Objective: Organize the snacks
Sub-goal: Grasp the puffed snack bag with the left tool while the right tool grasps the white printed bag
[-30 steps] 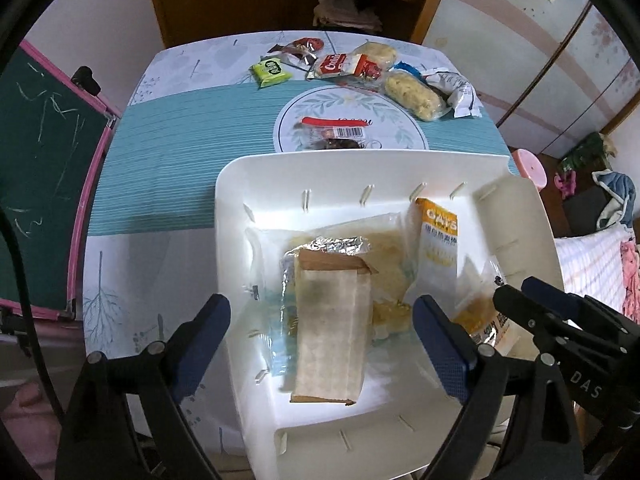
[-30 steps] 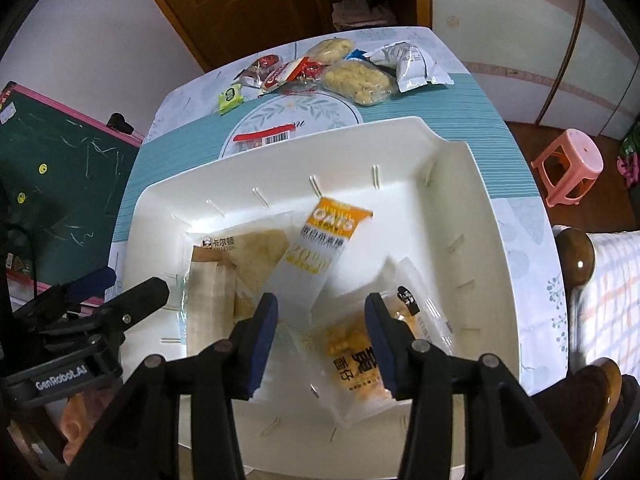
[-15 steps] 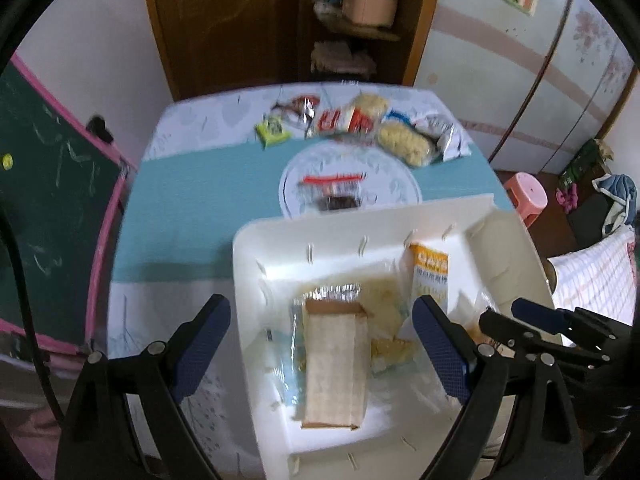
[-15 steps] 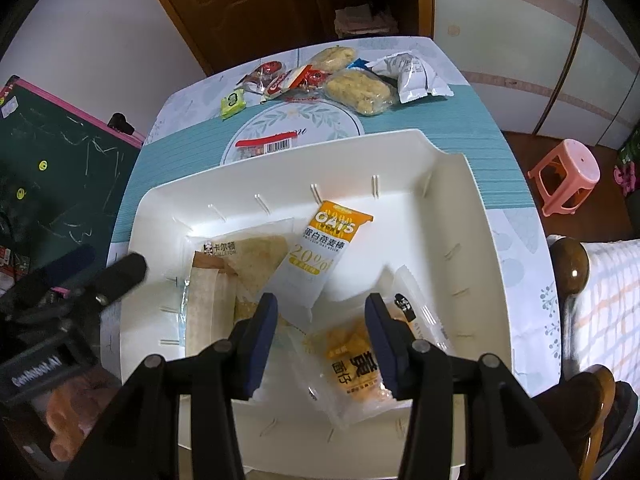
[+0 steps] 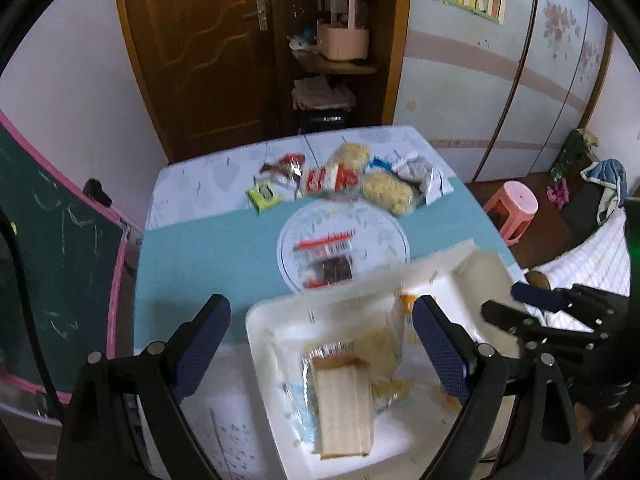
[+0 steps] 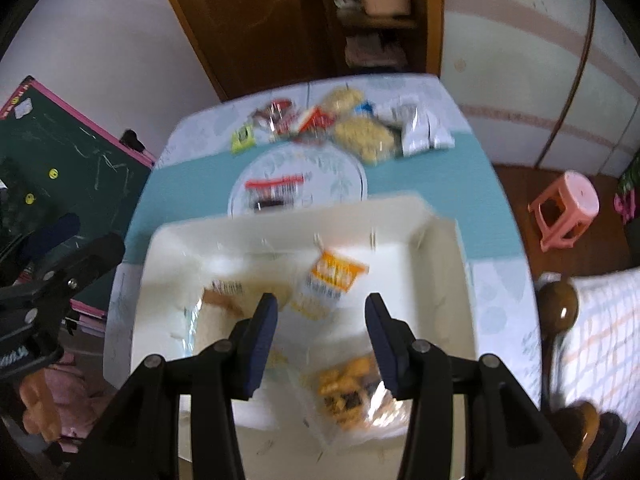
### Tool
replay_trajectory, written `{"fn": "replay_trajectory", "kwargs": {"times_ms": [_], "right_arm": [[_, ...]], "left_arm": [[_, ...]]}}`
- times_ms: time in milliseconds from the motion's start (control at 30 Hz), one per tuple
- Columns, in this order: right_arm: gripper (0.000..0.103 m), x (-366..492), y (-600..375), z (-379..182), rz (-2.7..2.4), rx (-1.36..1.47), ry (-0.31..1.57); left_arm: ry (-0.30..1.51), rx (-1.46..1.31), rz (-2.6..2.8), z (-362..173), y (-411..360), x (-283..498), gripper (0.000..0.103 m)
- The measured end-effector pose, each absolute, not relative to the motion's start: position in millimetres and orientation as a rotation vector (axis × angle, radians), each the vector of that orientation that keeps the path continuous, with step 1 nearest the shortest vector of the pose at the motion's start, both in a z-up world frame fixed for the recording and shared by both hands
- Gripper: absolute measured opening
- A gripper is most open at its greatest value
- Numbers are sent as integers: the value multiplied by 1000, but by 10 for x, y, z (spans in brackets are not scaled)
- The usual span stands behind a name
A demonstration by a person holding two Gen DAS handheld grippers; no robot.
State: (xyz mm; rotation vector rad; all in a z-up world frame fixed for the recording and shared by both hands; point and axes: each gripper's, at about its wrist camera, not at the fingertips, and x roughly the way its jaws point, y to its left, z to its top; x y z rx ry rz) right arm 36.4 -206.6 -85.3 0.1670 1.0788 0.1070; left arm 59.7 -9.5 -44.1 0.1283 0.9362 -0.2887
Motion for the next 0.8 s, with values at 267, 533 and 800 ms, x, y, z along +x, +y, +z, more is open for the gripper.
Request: {"fn": "replay_trajectory", "kwargs": {"times_ms": [267, 533, 800], "right_arm": [[46, 906, -2461, -146, 89, 134, 973], [66, 1595, -2860, 486, 3, 62, 884], [75, 2497, -3088, -120, -14, -10, 997]], "left_arm": [[804, 253, -238, 173, -196, 1082, 92], [719, 332, -193, 716, -520, 1847, 96], [823, 343, -191, 101, -1206, 2679, 98]]}}
